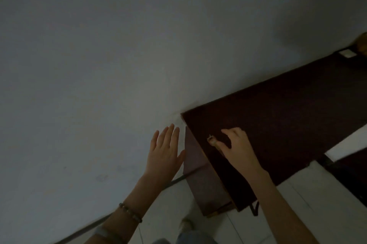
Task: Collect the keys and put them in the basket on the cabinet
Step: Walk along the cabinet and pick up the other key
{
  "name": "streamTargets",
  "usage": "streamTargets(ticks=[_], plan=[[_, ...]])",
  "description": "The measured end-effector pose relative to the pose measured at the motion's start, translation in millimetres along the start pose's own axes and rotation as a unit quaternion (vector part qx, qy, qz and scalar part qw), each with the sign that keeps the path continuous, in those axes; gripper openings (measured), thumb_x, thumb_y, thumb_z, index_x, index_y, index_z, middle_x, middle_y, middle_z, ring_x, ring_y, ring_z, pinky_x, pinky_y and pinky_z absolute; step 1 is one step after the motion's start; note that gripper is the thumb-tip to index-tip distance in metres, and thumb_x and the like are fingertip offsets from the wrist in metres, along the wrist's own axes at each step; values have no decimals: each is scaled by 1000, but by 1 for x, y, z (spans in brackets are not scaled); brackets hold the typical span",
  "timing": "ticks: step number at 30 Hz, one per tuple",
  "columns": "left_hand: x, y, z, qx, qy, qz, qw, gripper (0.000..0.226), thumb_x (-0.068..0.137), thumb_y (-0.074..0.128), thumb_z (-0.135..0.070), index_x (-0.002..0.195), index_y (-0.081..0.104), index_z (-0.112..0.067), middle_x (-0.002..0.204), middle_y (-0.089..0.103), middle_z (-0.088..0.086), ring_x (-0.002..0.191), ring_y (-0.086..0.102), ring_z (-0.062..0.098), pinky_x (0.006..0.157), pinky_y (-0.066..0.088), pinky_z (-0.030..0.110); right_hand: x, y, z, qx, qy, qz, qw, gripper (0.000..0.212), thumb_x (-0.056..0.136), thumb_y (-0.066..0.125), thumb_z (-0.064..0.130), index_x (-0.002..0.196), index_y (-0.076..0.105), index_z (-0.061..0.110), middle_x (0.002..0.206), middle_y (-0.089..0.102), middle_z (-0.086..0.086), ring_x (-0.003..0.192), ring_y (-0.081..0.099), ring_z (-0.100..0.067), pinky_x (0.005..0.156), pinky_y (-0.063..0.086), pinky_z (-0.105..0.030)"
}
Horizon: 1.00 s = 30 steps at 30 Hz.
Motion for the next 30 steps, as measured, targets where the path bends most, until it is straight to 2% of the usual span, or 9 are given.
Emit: streamTargets(ticks=[4,10,14,17,20,22,24,27,30], plan=[[15,19,-2,-5,36,30,999,64,82,67,-32,131,45,2,136,49,21,125,46,35,105,30,55,17,25,-21,5,71,58,996,43,87,58,38,121,53,13,119,47,-7,110,43,-18,88,35,-26],[42,32,-15,-35,122,40,991,65,76,72,-32,126,50,3,130,54,22,116,54,35,99,41,54,23,36,-23,-31,92,25,995,29,88,55,32,103,63,8,106,55,-9,98,49,-20,81,44,-33],[45,36,-26,-53,175,52,982,64,74,75,-30,123,53,4,127,55,24,112,57,37,93,46,55,27,40,-21,-41,121,17,992,16,86,56,23,94,63,11,101,54,-5,95,48,-19,75,40,-29],[49,37,-25,-57,199,51,977,64,76,74,-29,126,50,3,130,52,24,116,54,37,97,42,55,30,37,-20,-8,156,9,988,10,84,57,21,90,58,13,93,54,-2,89,52,-18,71,43,-30],[51,39,-19,-64,208,75,973,64,88,59,-33,138,34,-1,145,35,21,132,36,34,111,26,50,27,42,-18,26,183,27,982,7,85,57,15,91,56,14,89,61,-3,81,58,-17,69,50,-32],[51,36,-15,-72,214,68,972,64,83,66,-29,133,41,2,139,43,24,127,43,37,105,30,54,20,41,-15,46,189,25,981,6,85,59,12,90,58,14,88,64,-4,80,59,-16,70,50,-30],[50,32,-13,-90,216,62,970,64,79,71,-26,129,46,4,134,48,25,122,47,39,101,33,58,13,35,-12,83,195,3,977,4,84,60,13,88,60,14,87,66,-4,78,61,-15,69,51,-27],[52,26,-14,-118,227,47,966,64,80,69,-25,131,43,3,136,46,25,124,45,39,103,30,56,-3,20,-7,147,211,-45,965,5,83,65,20,86,61,19,83,66,2,75,61,-4,58,45,-12],[52,19,-22,-153,254,28,955,61,81,69,-23,131,44,3,134,48,24,124,45,38,103,31,55,-23,-3,-1,196,220,-133,946,10,76,71,25,77,61,27,73,65,8,67,60,-1,55,45,-10]])
Point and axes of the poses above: each hand's wrist, its own x-axis towards the middle knuckle, its own y-axis out of the palm, z = x × y, the point moved 9 cm from there along x, towards the middle knuckle
